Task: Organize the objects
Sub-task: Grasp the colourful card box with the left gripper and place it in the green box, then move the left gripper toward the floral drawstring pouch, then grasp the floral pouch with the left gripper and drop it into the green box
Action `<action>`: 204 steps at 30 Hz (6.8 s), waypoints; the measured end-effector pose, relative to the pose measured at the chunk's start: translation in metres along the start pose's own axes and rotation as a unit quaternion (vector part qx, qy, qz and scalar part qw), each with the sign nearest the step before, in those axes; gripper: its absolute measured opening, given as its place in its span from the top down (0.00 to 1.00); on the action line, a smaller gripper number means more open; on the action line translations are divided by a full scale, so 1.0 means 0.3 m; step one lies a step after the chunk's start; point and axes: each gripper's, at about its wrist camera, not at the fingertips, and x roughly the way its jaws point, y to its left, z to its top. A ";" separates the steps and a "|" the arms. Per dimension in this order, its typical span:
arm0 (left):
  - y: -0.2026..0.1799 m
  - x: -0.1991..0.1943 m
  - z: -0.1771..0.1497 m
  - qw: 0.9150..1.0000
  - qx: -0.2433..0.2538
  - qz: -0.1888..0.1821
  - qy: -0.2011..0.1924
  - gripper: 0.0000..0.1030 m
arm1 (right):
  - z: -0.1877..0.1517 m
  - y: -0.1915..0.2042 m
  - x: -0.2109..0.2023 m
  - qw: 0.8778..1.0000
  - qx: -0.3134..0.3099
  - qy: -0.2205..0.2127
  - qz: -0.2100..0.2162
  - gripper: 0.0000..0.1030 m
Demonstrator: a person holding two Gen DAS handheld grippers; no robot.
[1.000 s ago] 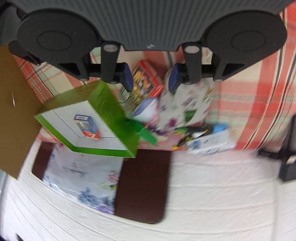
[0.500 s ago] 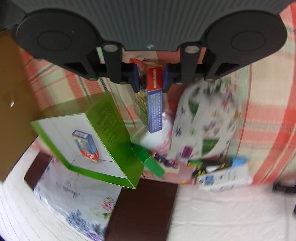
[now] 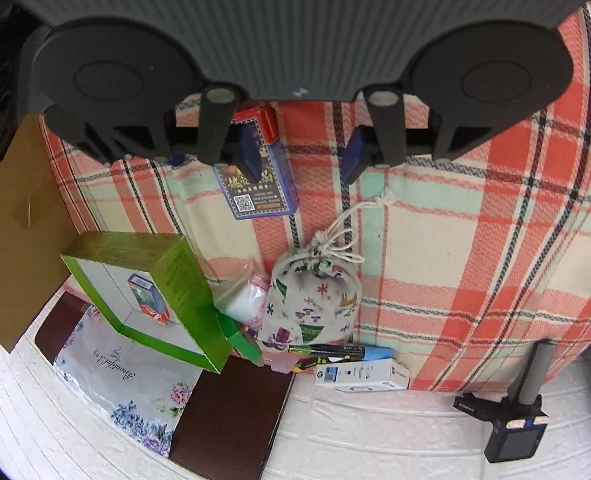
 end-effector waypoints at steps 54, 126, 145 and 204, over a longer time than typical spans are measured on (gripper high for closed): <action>-0.306 0.162 0.029 0.991 0.121 -0.030 -0.046 0.77 | -0.034 -0.233 -0.113 0.980 0.066 -0.069 -0.177 0.21; -0.099 0.183 0.080 0.991 0.071 0.090 -0.062 0.64 | -0.035 -0.194 -0.202 0.976 0.147 -0.034 -0.156 0.18; 0.075 -0.015 0.065 0.998 -0.007 -0.057 -0.029 0.22 | 0.052 -0.028 -0.052 0.999 0.028 0.008 -0.032 0.14; -0.606 -0.012 0.109 0.967 0.191 -0.091 -0.138 0.31 | -0.026 -0.354 -0.275 0.953 0.106 -0.120 -0.256 0.15</action>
